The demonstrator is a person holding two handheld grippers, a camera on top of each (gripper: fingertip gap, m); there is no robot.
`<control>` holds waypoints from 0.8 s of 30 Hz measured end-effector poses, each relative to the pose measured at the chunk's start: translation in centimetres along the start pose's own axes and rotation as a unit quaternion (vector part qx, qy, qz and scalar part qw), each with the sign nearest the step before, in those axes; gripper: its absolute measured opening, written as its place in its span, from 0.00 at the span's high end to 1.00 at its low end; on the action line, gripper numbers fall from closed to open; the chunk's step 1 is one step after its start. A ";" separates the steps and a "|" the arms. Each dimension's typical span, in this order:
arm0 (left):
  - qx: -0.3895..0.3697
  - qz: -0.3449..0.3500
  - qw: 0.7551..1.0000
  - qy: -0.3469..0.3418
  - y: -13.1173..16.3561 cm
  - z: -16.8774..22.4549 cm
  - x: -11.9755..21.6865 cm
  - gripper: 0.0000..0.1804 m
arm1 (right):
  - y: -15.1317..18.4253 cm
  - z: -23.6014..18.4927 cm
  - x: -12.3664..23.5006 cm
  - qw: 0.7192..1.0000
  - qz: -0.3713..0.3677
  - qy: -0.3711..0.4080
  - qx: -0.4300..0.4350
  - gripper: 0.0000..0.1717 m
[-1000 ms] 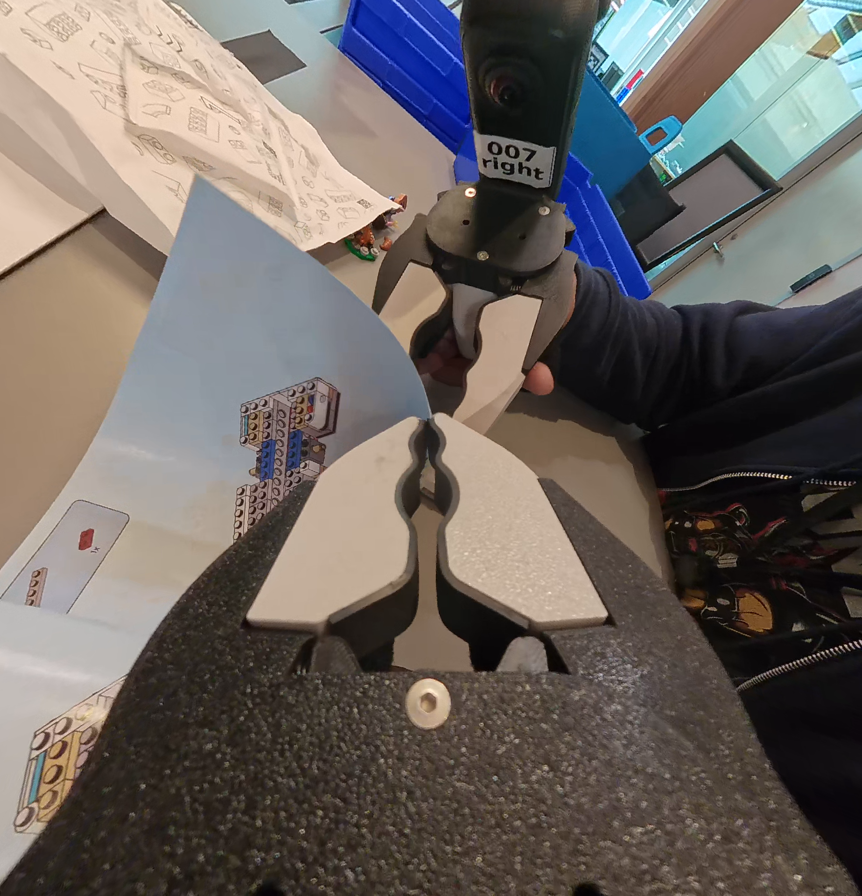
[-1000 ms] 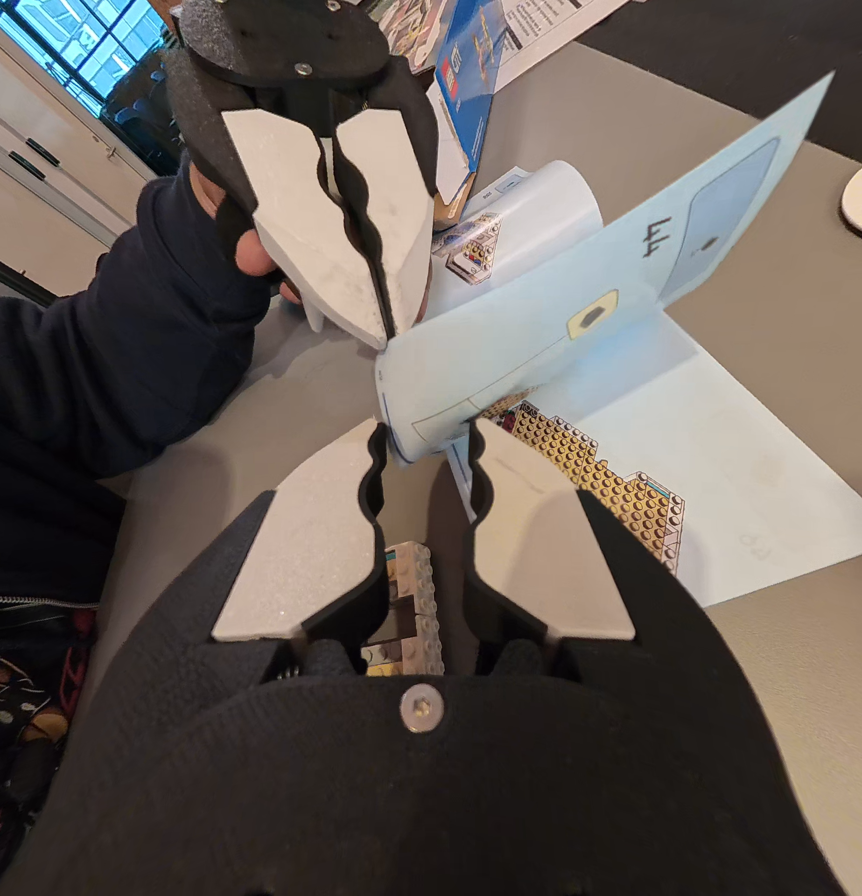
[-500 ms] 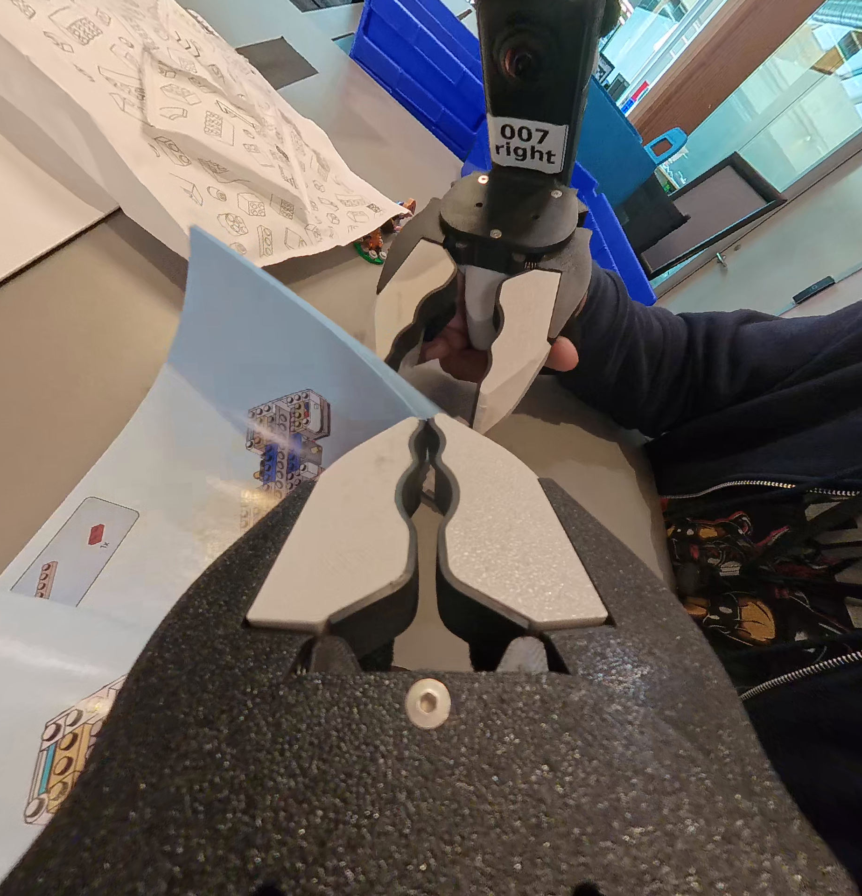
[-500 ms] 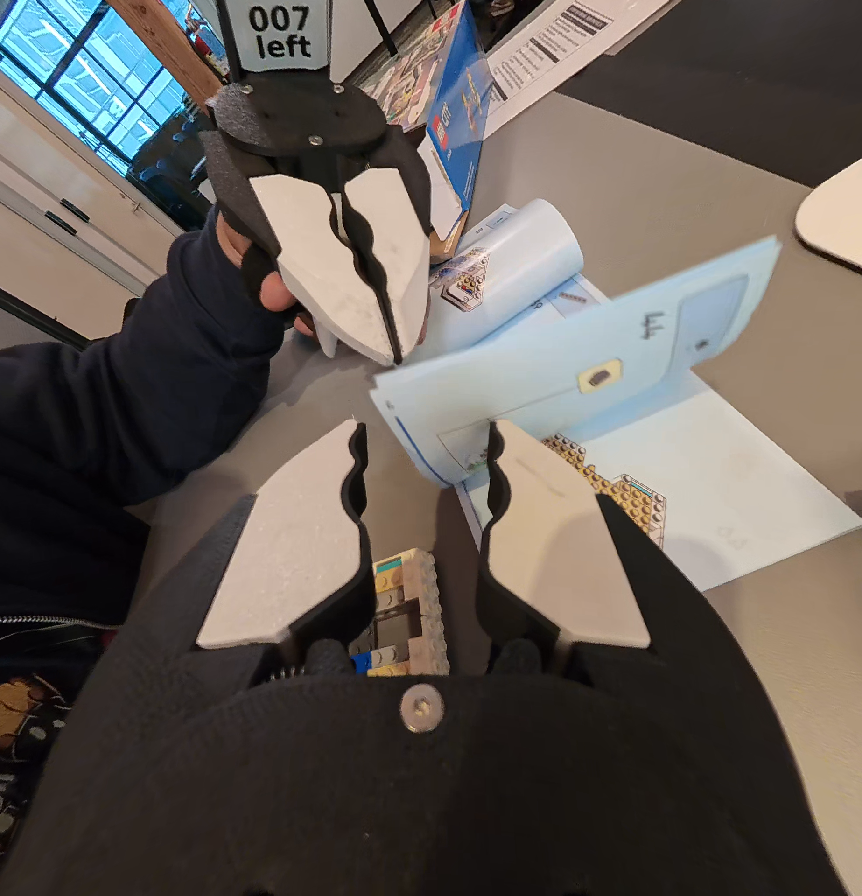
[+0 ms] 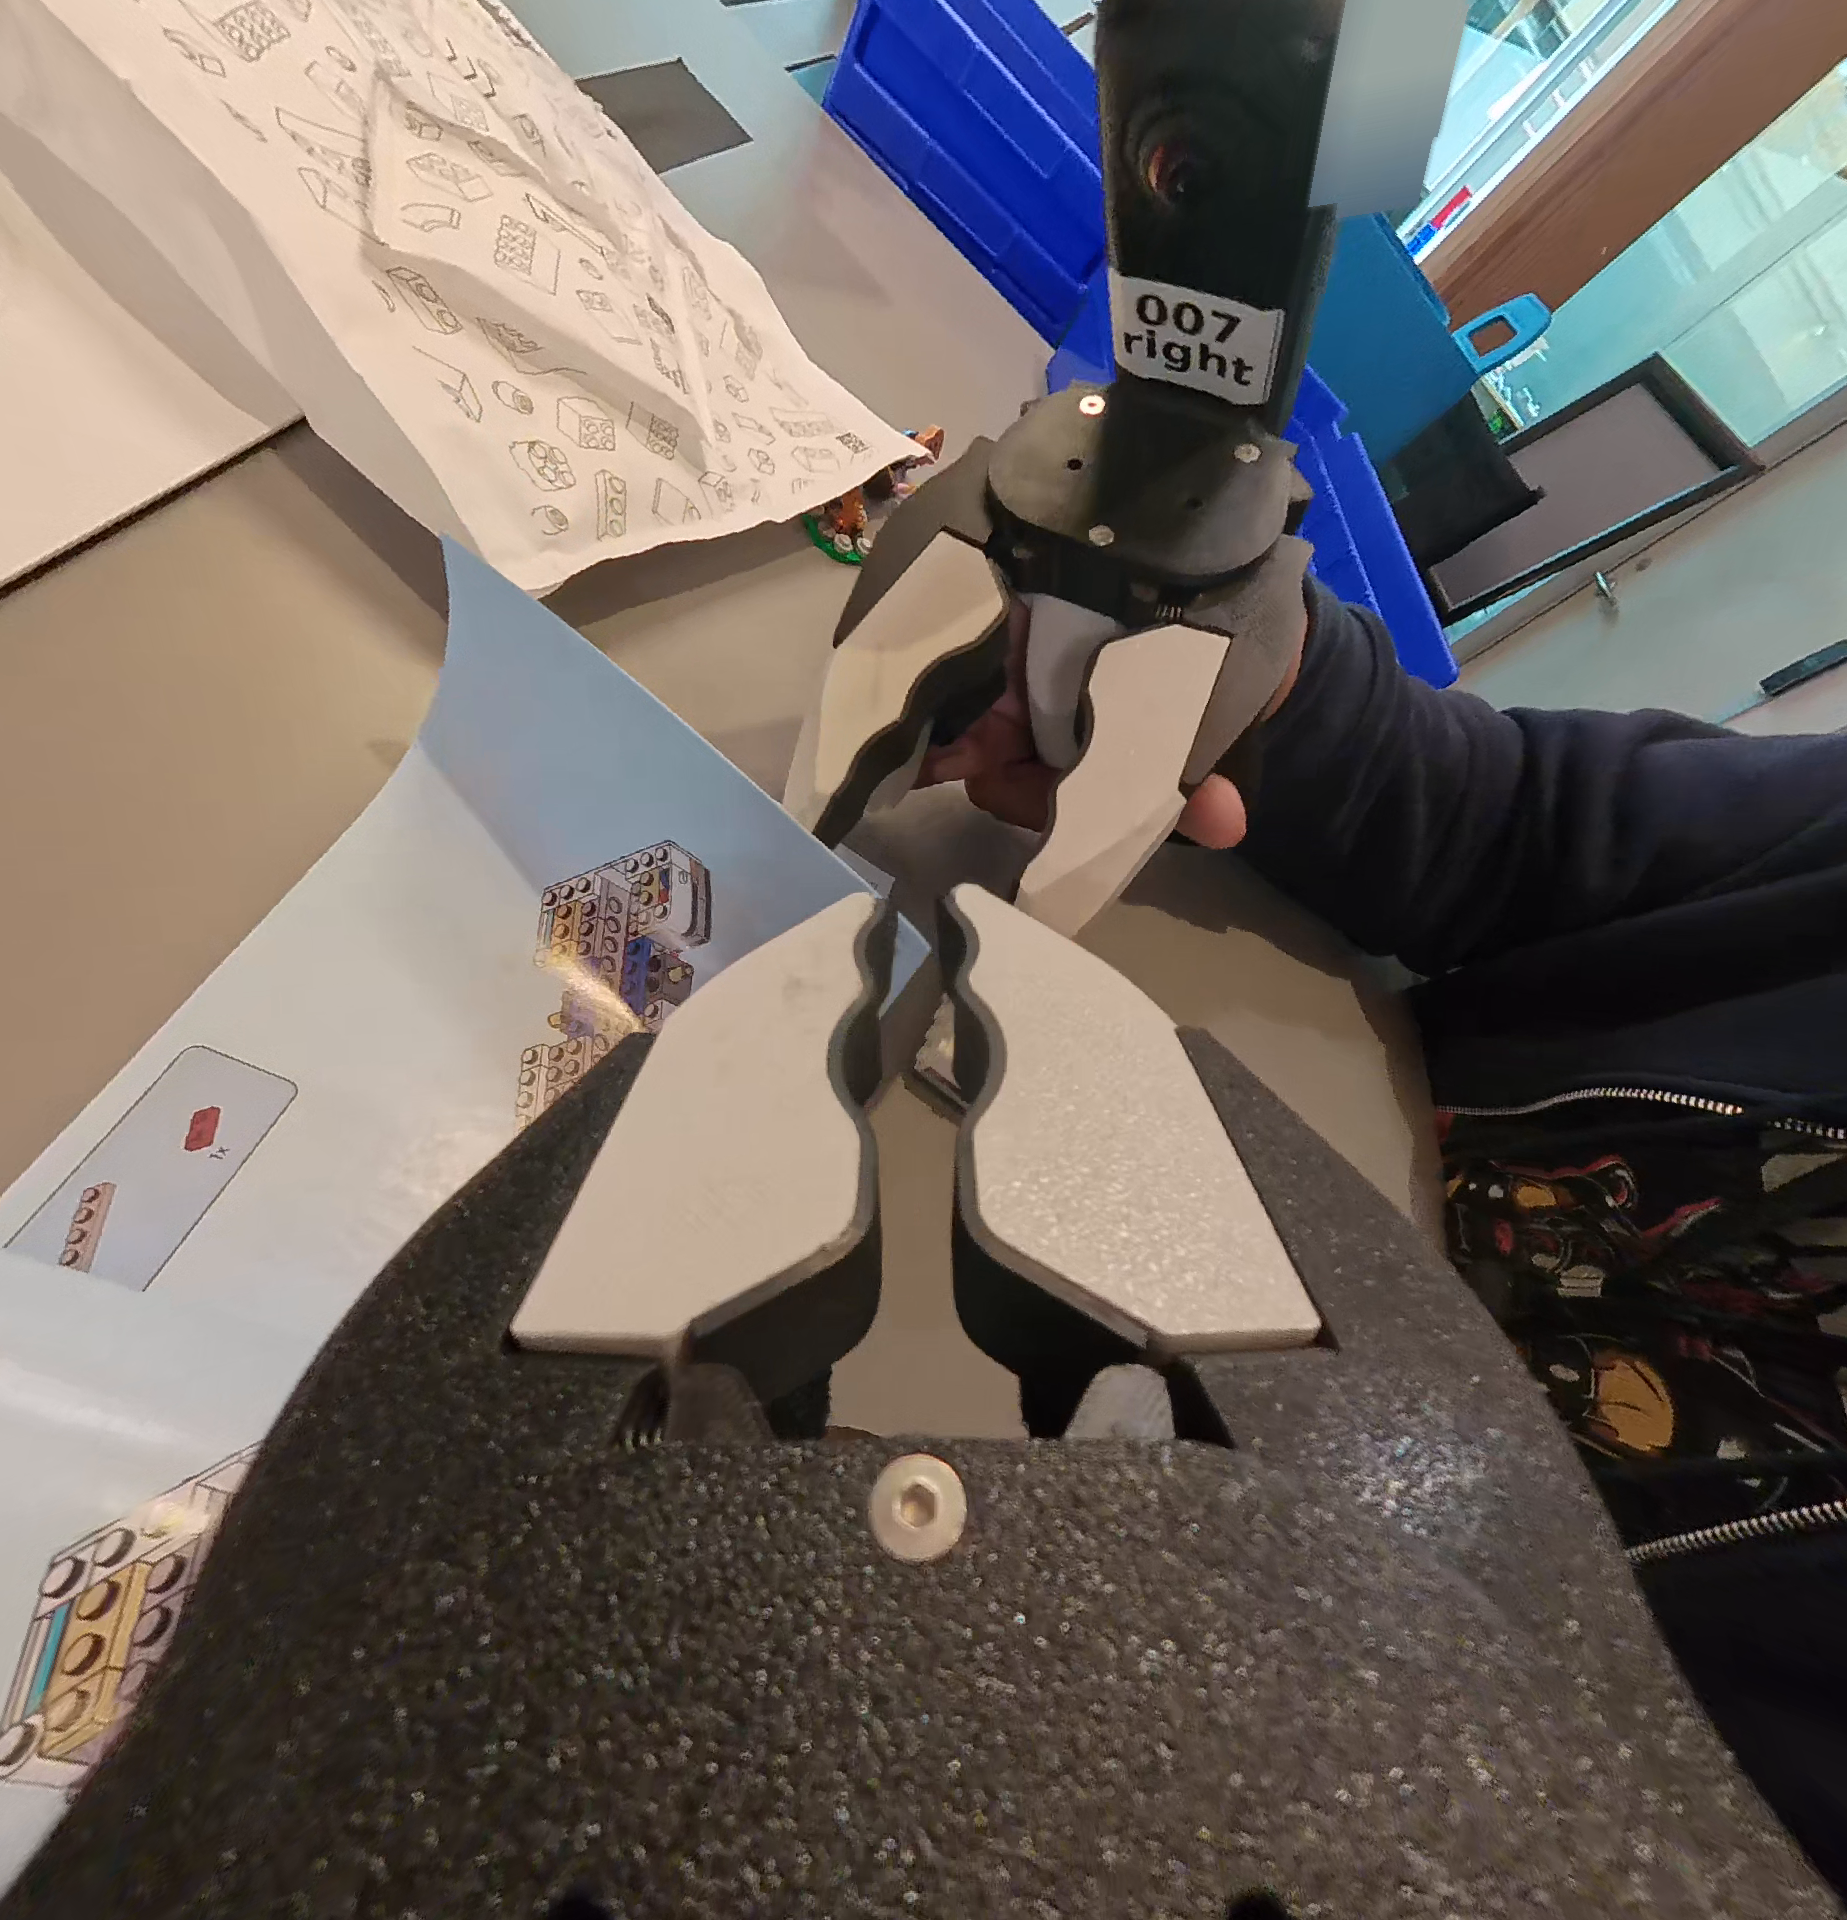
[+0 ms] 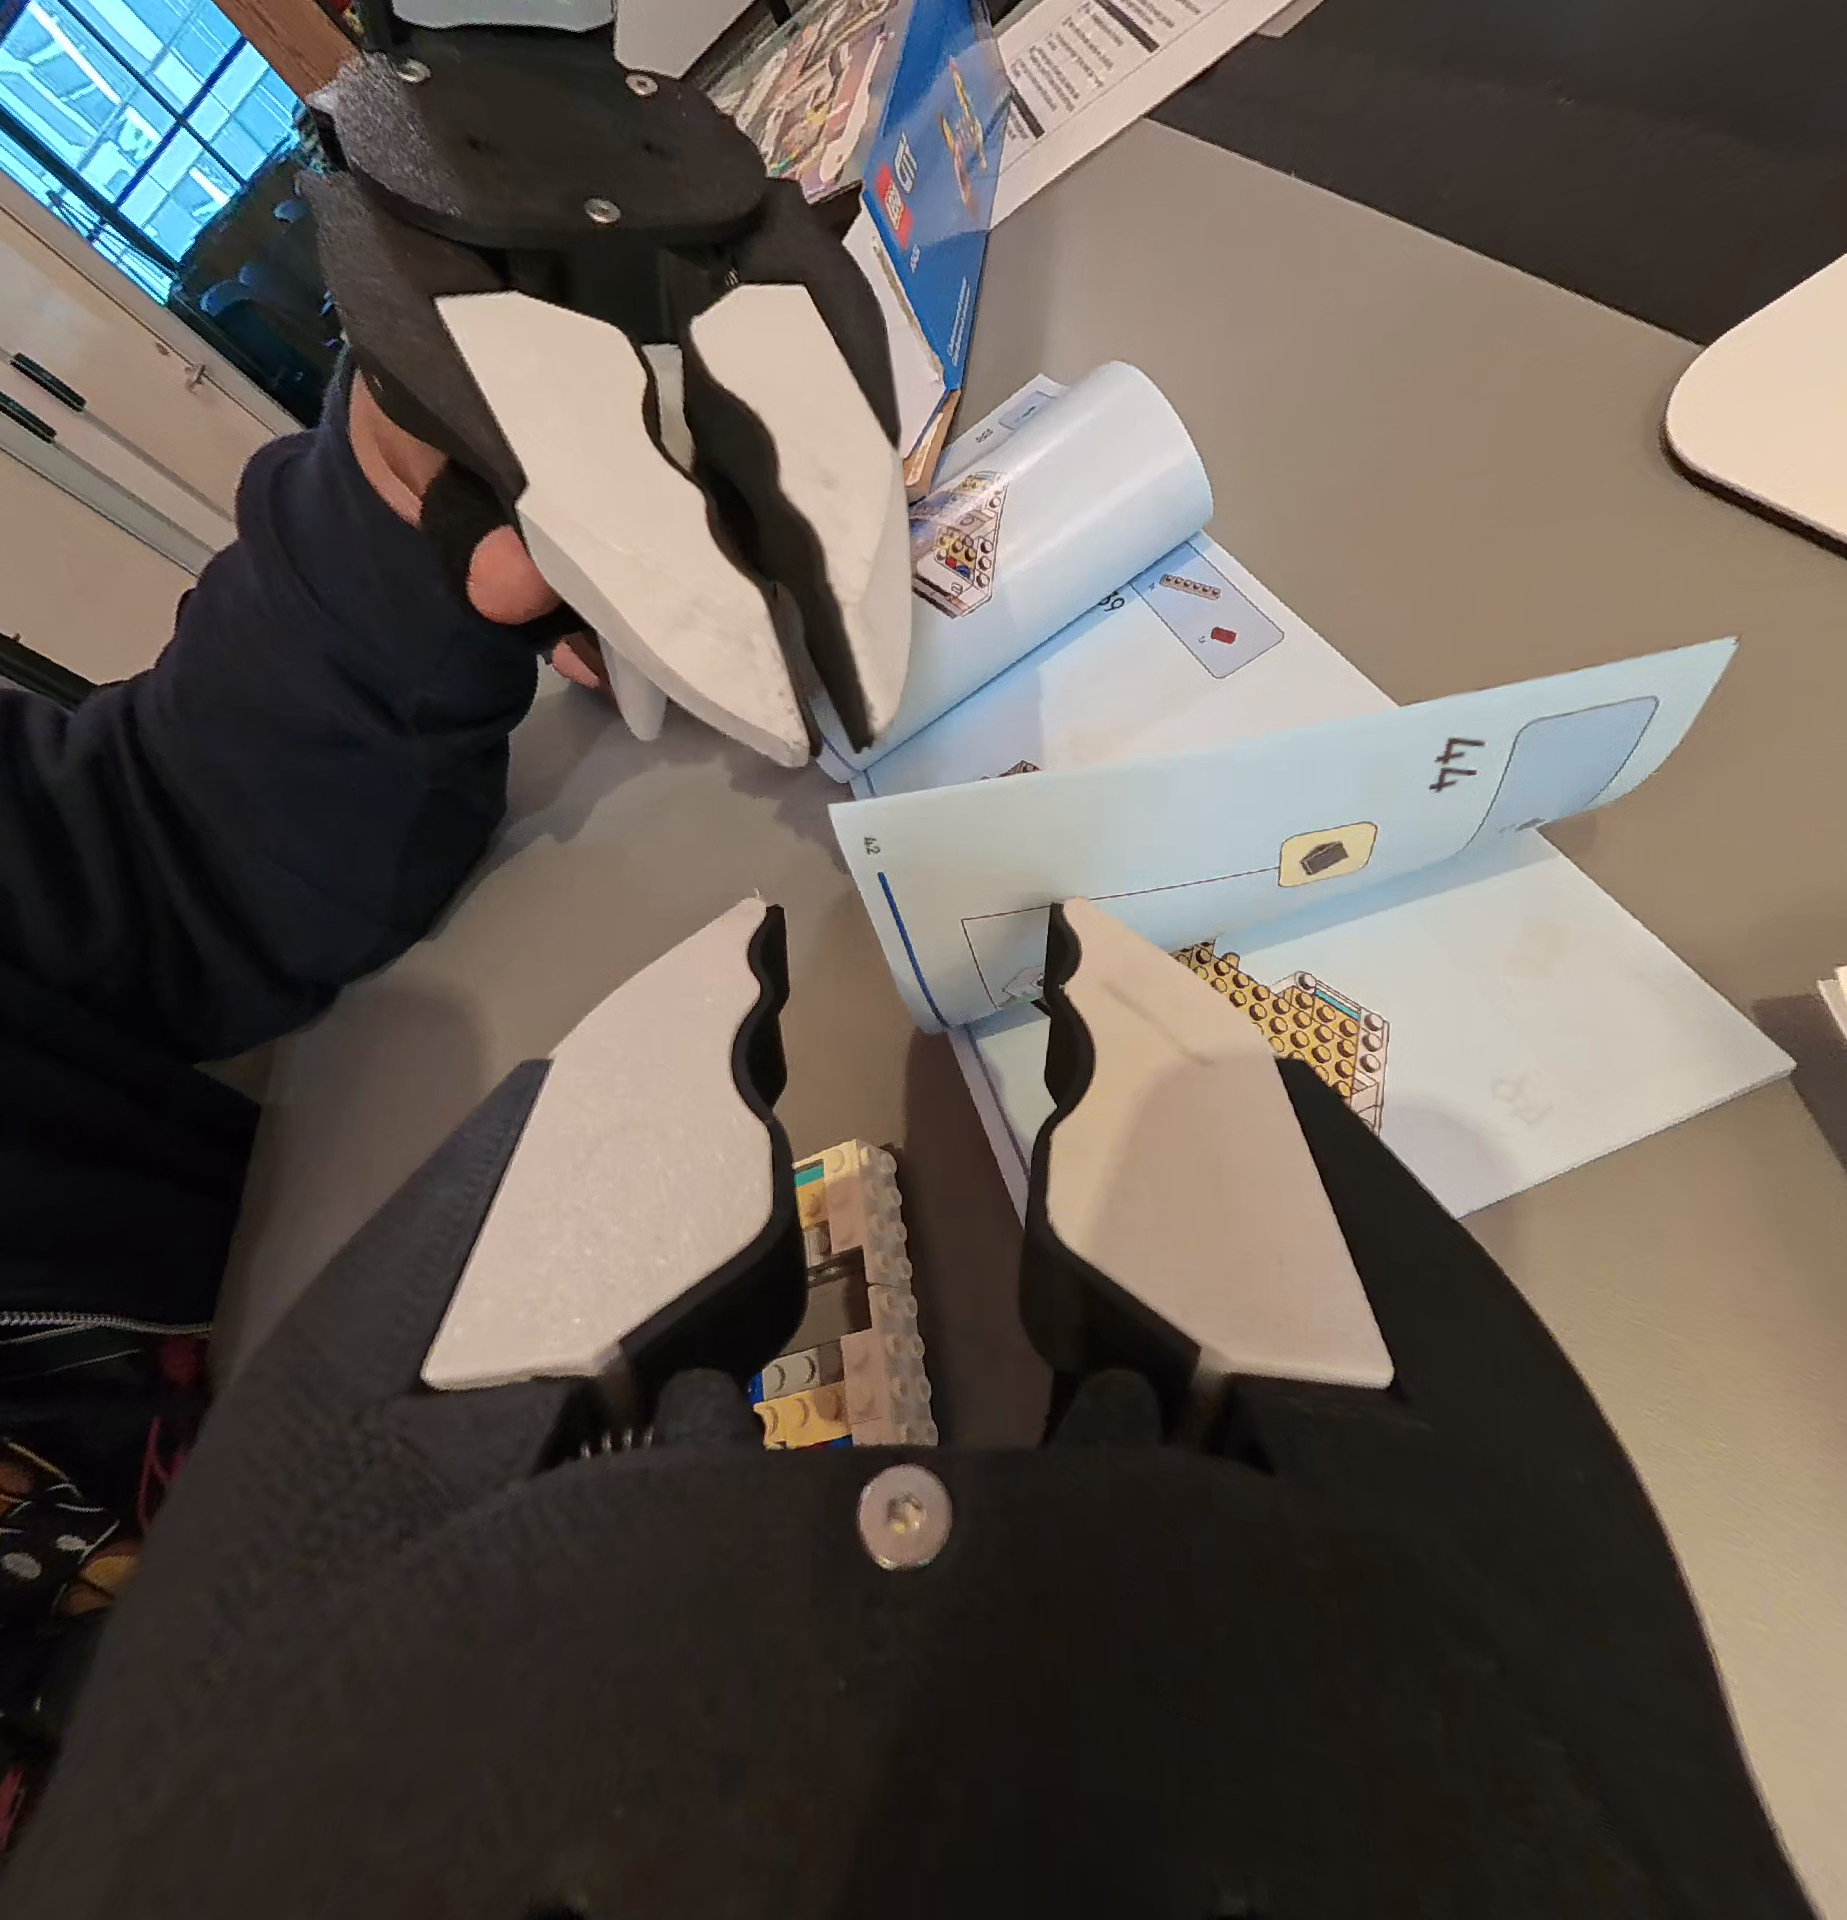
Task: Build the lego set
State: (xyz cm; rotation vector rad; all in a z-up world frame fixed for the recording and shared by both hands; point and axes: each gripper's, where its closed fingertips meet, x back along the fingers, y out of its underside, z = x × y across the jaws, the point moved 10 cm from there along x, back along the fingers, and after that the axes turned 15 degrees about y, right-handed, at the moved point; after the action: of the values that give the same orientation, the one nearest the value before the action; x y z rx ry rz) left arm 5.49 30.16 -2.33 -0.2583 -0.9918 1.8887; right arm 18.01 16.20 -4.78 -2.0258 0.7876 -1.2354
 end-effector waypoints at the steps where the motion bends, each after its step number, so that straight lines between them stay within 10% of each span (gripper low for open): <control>1: 0.007 0.003 1.000 -0.004 0.0 0.0 -0.1 0.95 | 0.0 0.0 0.0 1.000 0.000 -0.001 0.000 0.72; 24: 0.079 0.039 0.996 -0.005 0.4 -1.4 -0.6 0.94 | 0.0 -0.2 0.0 1.000 -0.002 -0.008 0.003 0.72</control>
State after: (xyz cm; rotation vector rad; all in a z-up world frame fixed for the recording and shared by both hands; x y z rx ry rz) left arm 6.35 30.32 -3.65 -0.1969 -0.8446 2.0299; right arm 17.82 16.12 -4.68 -2.0308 0.7727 -1.2209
